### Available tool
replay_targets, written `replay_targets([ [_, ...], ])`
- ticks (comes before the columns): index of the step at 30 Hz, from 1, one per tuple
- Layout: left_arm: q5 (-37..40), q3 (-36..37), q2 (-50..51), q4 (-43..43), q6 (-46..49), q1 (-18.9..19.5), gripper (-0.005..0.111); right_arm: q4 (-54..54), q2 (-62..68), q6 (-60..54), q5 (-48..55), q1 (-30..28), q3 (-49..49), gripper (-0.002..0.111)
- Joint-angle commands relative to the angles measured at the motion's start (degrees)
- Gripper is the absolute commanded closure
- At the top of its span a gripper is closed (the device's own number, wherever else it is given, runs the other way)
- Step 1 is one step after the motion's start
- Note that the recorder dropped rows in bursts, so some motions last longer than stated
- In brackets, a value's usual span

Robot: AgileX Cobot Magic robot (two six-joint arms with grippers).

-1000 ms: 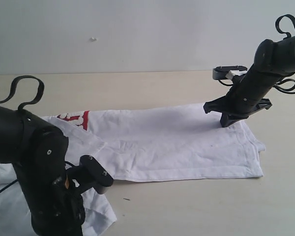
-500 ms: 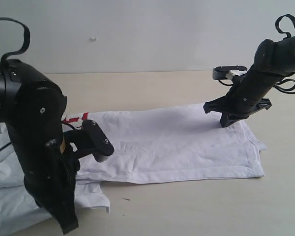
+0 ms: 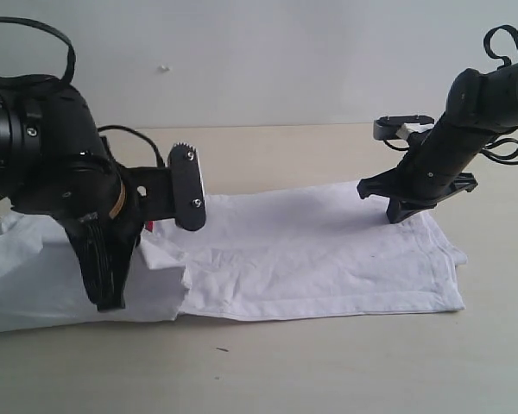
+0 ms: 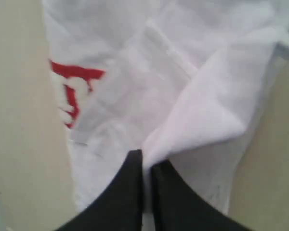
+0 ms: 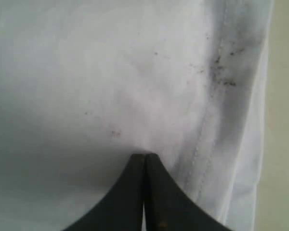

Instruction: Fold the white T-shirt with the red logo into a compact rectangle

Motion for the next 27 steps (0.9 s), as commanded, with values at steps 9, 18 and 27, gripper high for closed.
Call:
replay_targets([
  [9, -6.9, -0.5, 3.2, 14.3, -1.9, 1.5, 0.107, -0.5, 0.8, -0.5, 0.6, -0.1, 0.4, 0.108],
  [18, -13.6, -0.5, 5.1, 15.8, -9.3, 6.7, 0.087, -0.5, 0.8, -0.6, 0.8, -0.1, 0.4, 0.108],
  [27, -18.1, -0.5, 5.8, 16.0, -13.1, 8.7, 0.054, -0.8, 0.8, -0.7, 0.8, -0.1, 0.4, 0.108],
])
